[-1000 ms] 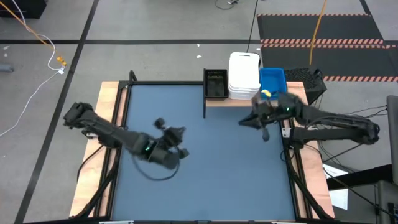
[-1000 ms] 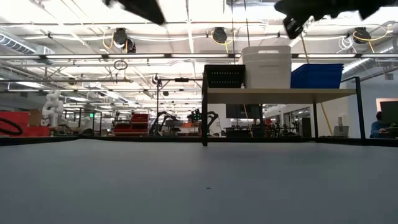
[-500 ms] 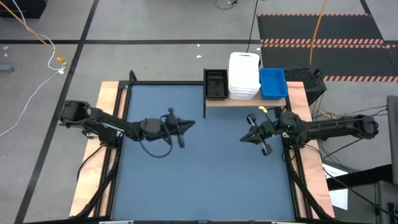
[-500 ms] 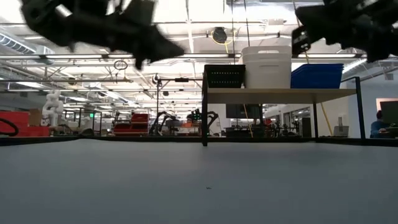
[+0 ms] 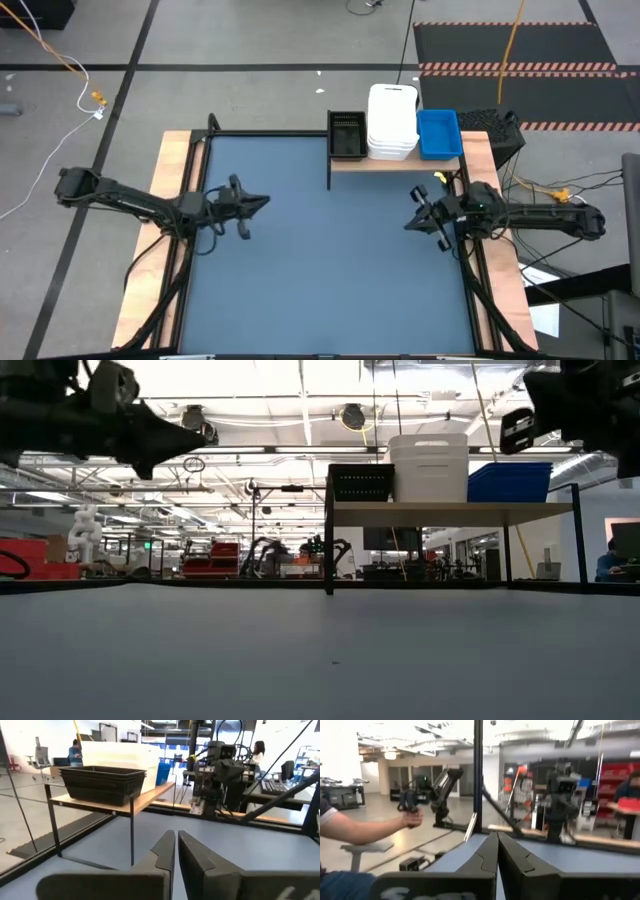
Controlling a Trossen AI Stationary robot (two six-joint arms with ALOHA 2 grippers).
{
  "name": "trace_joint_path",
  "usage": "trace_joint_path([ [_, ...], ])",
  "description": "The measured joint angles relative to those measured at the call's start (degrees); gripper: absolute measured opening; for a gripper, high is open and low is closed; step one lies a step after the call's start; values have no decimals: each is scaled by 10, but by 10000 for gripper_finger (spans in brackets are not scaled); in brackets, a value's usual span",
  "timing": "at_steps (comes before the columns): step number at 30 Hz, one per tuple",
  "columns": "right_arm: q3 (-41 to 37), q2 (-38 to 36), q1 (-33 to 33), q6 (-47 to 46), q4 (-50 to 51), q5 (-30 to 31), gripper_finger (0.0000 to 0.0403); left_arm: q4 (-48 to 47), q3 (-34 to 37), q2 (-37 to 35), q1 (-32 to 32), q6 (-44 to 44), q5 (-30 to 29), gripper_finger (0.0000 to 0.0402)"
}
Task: Stack baskets on shelf by color
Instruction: Return to Home Position
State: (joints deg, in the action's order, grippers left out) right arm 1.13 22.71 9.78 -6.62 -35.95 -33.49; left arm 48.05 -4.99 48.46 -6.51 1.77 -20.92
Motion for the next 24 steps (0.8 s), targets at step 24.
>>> trace_joint_path([
  [24,-2,-36,0,26,-44,-34,0,-318,29,-327,-10,-30,-59,24],
])
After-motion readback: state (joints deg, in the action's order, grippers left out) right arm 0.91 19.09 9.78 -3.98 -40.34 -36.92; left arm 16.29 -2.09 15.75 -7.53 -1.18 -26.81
